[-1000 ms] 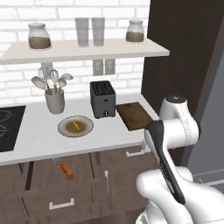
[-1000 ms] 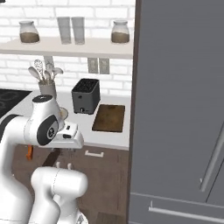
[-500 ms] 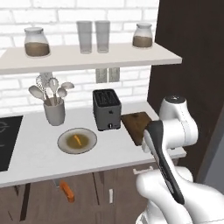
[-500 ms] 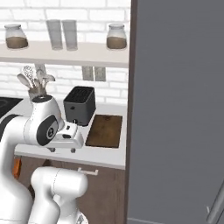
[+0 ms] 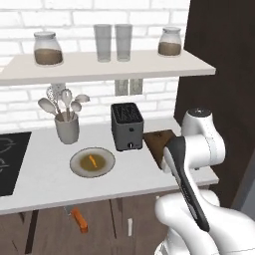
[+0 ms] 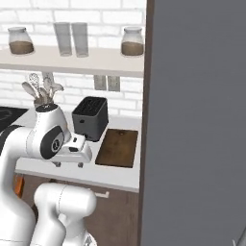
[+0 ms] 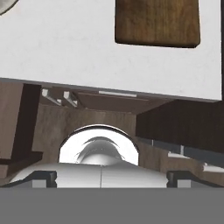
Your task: Pick up the knife from the drawer and place it on the cutting board. Then place the meat from the plate to the cutting board.
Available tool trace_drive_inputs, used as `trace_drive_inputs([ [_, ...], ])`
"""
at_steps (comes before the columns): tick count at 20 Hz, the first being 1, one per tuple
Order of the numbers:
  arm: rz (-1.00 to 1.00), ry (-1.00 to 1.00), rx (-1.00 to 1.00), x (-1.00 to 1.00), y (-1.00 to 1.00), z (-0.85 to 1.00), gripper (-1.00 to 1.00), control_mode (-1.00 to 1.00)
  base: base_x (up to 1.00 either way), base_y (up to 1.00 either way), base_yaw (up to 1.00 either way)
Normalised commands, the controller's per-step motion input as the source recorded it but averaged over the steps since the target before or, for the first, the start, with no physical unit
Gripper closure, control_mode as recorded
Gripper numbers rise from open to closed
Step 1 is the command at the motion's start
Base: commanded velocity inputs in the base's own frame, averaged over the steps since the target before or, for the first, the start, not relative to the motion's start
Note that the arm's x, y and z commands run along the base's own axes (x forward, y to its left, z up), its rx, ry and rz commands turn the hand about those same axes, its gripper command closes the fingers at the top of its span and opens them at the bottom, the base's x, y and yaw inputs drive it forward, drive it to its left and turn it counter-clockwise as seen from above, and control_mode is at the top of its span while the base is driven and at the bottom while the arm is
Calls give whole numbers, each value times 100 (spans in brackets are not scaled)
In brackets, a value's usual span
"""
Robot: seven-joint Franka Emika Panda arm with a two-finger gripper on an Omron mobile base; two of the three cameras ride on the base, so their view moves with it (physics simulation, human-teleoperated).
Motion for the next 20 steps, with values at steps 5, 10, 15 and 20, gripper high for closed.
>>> trace_drive_inputs([
  [5,0,0,0,0,0,0,-100,100,24,-1,24],
  [10,0,0,0,0,0,0,-100,100,20,-9,29],
  [15,0,0,0,0,0,0,-100,100,15,-31,31],
  [20,0,0,0,0,0,0,-100,100,20,-42,30],
])
